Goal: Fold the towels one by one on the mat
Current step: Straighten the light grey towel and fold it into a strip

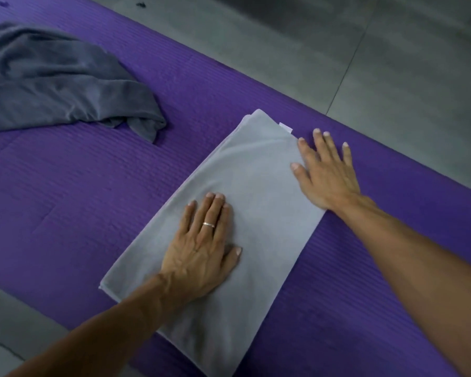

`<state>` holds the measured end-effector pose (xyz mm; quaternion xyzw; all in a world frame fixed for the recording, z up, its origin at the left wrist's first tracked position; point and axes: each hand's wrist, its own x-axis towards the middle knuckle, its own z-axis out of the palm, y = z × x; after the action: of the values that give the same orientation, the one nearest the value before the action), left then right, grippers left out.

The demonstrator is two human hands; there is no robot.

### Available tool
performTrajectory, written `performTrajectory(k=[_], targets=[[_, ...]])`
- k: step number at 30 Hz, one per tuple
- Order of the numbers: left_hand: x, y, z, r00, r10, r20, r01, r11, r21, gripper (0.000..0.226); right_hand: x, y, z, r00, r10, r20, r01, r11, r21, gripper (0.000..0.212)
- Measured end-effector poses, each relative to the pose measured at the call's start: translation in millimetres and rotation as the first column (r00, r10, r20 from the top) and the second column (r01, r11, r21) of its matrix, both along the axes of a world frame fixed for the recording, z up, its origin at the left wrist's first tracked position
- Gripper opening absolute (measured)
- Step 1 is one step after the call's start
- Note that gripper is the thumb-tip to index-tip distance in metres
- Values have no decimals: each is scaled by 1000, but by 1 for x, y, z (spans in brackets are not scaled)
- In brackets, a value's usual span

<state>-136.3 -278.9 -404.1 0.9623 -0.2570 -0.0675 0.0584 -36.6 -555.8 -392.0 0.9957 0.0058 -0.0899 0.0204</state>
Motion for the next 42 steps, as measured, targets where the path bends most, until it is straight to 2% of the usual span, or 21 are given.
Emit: performTrajectory(k=[3, 5, 7, 9, 11, 13, 15, 17, 21, 23, 27, 29, 32, 38, 40, 42], targets=[[-18, -22, -1, 997, -21, 73, 30, 990, -136, 58, -42, 21, 5, 971, 191, 141, -205, 974, 92, 58], [-40, -39, 0, 998, -32, 45, 41, 975, -216, 55, -88, 30, -1, 914, 390, 109, -403, 901, 160, 55], [-59, -50, 0, 999, -52, -10, 49, 982, -181, 68, -115, 21, -8, 857, 515, 11, -512, 848, 140, 56], [-70, -53, -1, 997, -67, -26, 63, 990, -127, 78, -108, -9, -14, 894, 445, -48, -439, 894, 94, 61], [-76, -52, -1, 997, -73, -25, 70, 993, -99, 83, -90, -39, -12, 968, 237, -80, -231, 970, 78, 63], [-82, -50, 0, 996, -86, -12, 84, 992, -94, 83, -71, -60, -7, 987, 90, -133, -81, 994, 71, 64], [-87, -49, 0, 996, -90, -9, 88, 990, -108, 80, -64, -61, -2, 986, 46, -162, -42, 999, 30, 64], [-91, -46, -1, 997, -77, -3, 76, 985, -152, 73, -67, -52, 5, 991, 28, -130, -29, 1000, -2, 62], [-97, -38, 0, 999, -24, 41, 36, 940, -339, 46, -98, -35, 17, 997, 69, 47, -76, 984, 164, 56], [-100, -36, 10, 996, 83, 39, -61, 915, -398, 29, -116, -32, 19, 991, 118, 70, -130, 970, 203, 59], [-90, -30, 42, 926, 324, -196, -377, 826, -419, 16, -126, -22, 25, 986, 152, 69, -164, 957, 240, 71], [-80, -21, 49, 902, 327, -283, -425, 790, -442, 11, -119, -11, 27, 977, 179, 114, -202, 949, 242, 69], [-72, -10, 57, 913, 285, -293, -397, 785, -475, 7, -100, 7, 30, 954, 266, 138, -289, 937, 195, 47], [-71, 5, 65, 938, 145, -315, -289, 828, -481, 10, -93, 0, 63, 942, 323, -92, -315, 945, 88, 17], [-73, 10, 64, 936, 62, -347, -229, 855, -465, 11, -108, -6, 78, 925, 280, -258, -273, 960, 61, 15], [-76, 12, 62, 934, -25, -357, -158, 865, -476, 17, -125, -13, 95, 862, 198, -466, -178, 980, 87, 24]])
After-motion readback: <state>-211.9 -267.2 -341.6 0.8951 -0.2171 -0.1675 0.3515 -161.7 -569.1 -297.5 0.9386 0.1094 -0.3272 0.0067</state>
